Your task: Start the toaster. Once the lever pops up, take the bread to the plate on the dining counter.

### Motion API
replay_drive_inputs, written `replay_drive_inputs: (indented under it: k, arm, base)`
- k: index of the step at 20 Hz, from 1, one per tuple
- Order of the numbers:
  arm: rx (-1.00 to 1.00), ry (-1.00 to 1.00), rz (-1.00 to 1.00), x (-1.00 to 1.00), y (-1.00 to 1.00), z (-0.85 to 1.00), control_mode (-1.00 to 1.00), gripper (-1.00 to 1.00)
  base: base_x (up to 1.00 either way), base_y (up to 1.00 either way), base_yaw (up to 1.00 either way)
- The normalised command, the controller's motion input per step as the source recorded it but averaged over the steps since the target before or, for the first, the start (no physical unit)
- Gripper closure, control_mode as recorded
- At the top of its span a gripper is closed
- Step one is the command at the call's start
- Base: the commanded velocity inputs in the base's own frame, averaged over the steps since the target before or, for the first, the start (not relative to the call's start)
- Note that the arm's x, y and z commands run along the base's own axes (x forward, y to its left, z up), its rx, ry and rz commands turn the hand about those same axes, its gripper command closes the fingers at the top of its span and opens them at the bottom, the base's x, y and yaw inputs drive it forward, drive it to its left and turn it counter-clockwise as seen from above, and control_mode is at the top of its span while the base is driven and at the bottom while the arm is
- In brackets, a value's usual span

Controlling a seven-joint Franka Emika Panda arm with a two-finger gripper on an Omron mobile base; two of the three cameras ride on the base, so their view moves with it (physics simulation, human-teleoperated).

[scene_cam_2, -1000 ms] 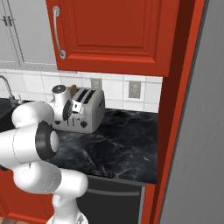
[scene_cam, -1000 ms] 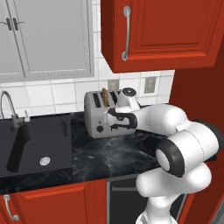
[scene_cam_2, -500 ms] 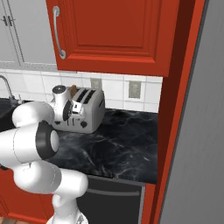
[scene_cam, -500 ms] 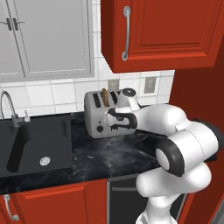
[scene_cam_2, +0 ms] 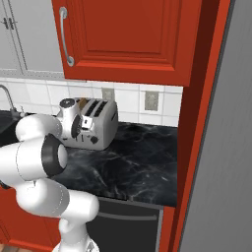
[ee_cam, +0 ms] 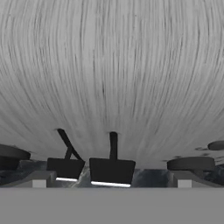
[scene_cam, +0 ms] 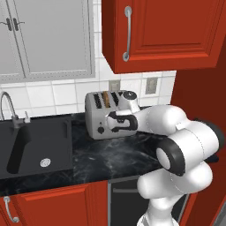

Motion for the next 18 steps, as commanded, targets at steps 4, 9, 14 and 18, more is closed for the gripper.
replay_drive_inputs:
  k: [4,9,14,18]
  arm:
    - [0.0,0.0,0.0,0.0,0.0,-0.13,-1.0,-1.0]
    - [0.0,0.0,0.0,0.0,0.0,-0.13,-1.0,-1.0]
    - [0.0,0.0,0.0,0.0,0.0,-0.15,-1.0,-1.0]
    - [0.0,0.0,0.0,0.0,0.0,-0.15,-1.0,-1.0]
  base:
    - [0.0,0.0,0.0]
    - [0.0,0.0,0.0]
    - [0.0,0.0,0.0]
    - [0.0,0.0,0.0]
